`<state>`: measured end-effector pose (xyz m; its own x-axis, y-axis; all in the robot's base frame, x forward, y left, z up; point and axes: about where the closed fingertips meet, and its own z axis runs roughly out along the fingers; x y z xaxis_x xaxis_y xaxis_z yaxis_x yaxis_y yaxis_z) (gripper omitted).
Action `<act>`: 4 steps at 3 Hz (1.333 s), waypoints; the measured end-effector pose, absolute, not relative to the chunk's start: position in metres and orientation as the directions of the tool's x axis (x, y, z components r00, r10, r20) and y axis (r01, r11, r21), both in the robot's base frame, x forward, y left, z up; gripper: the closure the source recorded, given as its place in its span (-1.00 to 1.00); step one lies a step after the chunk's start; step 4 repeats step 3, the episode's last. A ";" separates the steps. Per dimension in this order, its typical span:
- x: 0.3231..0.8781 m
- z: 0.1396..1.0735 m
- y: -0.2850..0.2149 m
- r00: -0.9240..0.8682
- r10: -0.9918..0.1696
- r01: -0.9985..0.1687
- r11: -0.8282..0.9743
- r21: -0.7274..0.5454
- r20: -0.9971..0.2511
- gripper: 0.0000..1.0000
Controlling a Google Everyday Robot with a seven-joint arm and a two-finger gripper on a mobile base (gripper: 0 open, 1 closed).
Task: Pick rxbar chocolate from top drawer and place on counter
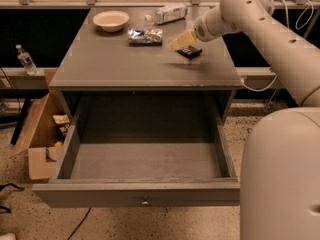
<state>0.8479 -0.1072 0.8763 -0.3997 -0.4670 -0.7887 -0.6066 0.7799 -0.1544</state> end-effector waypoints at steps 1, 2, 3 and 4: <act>0.827 0.892 -0.128 -0.388 -0.451 -0.612 0.778 -0.141 -0.804 -1.00; 0.795 0.907 -0.165 -0.387 -0.412 -0.592 0.797 -0.120 -0.825 -1.00; 0.766 0.912 -0.205 -0.389 -0.359 -0.553 0.828 -0.096 -0.848 -1.00; 0.766 0.912 -0.205 -0.389 -0.359 -0.553 0.828 -0.096 -0.848 -1.00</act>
Offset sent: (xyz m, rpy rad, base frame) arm -0.1012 -0.1150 0.0487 0.1033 -0.0409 -0.0579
